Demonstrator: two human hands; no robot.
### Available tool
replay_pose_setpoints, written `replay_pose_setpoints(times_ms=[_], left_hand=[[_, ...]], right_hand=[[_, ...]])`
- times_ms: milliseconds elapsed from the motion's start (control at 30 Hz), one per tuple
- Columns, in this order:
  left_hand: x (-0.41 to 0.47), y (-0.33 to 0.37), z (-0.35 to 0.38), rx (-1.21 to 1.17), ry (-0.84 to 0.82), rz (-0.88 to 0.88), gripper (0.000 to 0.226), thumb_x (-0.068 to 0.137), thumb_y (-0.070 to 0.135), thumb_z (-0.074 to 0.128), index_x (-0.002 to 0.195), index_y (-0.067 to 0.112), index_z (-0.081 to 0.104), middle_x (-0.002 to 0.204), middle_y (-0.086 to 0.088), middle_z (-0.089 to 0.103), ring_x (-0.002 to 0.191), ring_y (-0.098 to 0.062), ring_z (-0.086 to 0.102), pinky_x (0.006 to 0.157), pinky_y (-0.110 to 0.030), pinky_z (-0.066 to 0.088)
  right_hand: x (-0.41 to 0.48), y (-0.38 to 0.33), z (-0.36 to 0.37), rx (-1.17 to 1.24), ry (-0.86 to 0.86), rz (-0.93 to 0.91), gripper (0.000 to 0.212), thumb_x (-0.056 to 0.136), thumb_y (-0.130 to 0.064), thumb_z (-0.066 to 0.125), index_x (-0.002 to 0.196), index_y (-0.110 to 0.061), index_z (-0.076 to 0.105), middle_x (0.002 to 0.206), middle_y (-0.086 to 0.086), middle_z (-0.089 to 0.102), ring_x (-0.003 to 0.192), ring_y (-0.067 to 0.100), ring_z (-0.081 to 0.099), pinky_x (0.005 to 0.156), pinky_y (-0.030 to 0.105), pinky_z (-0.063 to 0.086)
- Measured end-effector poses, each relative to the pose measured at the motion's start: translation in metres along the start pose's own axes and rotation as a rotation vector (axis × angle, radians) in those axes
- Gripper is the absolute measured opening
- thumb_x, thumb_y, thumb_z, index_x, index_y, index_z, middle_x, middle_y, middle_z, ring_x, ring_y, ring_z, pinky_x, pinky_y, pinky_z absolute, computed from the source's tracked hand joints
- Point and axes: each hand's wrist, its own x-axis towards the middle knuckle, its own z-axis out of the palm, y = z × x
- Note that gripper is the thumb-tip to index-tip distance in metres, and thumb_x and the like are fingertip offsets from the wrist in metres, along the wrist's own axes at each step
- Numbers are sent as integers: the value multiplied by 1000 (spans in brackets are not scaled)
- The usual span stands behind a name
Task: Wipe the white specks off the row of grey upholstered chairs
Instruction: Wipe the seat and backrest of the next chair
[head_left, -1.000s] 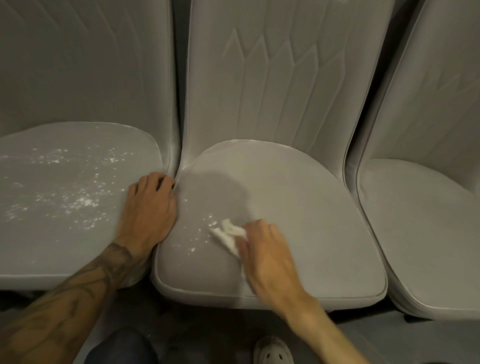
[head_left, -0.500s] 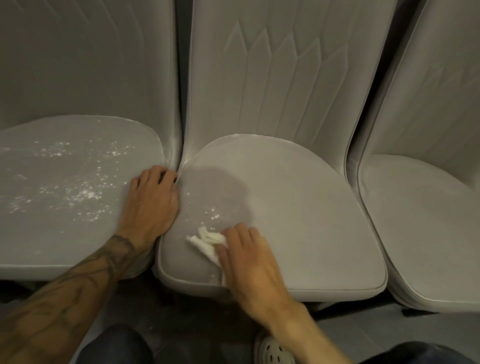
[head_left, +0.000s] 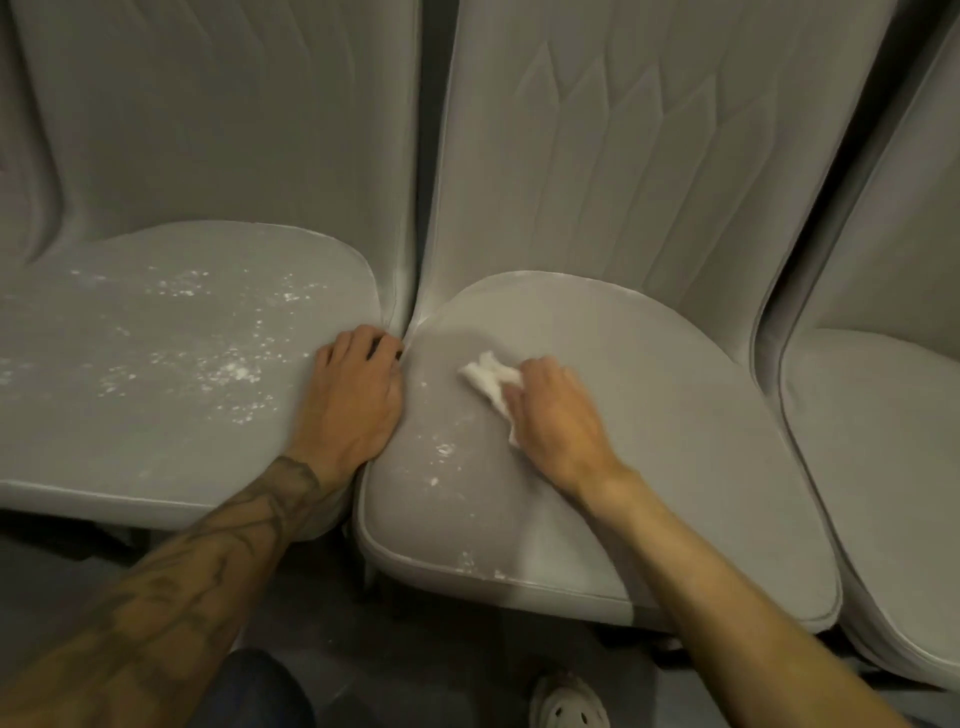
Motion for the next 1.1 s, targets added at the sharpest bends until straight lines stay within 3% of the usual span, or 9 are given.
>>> replay_pose_setpoints(times_ms=[100,267,467,533,700,833,933,1100], left_hand=[[1,0,0,-18,13,-1,20,102,14,44,112,11,62,117,-10,59,104,-32,54,93,-46,40],[2,-1,-6,-83,-2,-25,20,104,5,50,121,4,61,120,-18,61,105,-37,55,92,-47,40],[-18,-20,-15,135,12,31,13,100,7,56,112,10,61,113,-11,61,101,-33,58,89,-45,43],[-20,-21,-14,135,22,27,14,103,11,51,114,11,61,116,-11,61,104,-32,57,91,-45,43],[-20,-23,-10,99,20,21,21,99,13,50,116,9,62,117,-13,62,105,-33,59,93,-47,45],[-20,-18,-15,89,-20,-33,44,95,21,31,120,4,63,120,-18,64,108,-37,61,97,-52,48],[-21,-19,-14,76,-37,-47,42,95,18,35,123,4,63,122,-18,63,111,-37,60,99,-51,46],[-23,-23,-13,75,-28,4,29,93,17,57,121,8,61,121,-12,61,110,-32,56,95,-43,41]], right_hand=[[29,-10,8,-105,15,12,30,108,-31,32,118,-10,51,122,15,53,107,35,49,93,44,36],[17,-38,23,103,21,-343,24,106,-26,42,110,-6,56,109,17,55,94,35,49,85,47,39],[92,-30,16,-18,-17,-138,32,108,-31,35,120,-5,50,126,19,52,110,38,48,92,47,36],[95,-41,23,-43,16,-186,32,108,-31,34,122,-7,49,126,17,52,108,37,48,91,47,37],[64,-41,33,100,-3,-536,24,104,-29,45,110,-9,56,106,14,55,91,32,49,81,44,38],[98,-46,30,86,-28,-377,30,107,-33,38,118,-10,53,118,14,54,102,34,49,88,45,38],[97,-58,31,62,4,-330,31,107,-32,37,119,-9,52,119,14,53,104,34,47,90,46,38],[35,-59,34,154,-41,-608,26,106,-34,37,107,-14,54,101,6,52,87,24,44,79,38,35]])
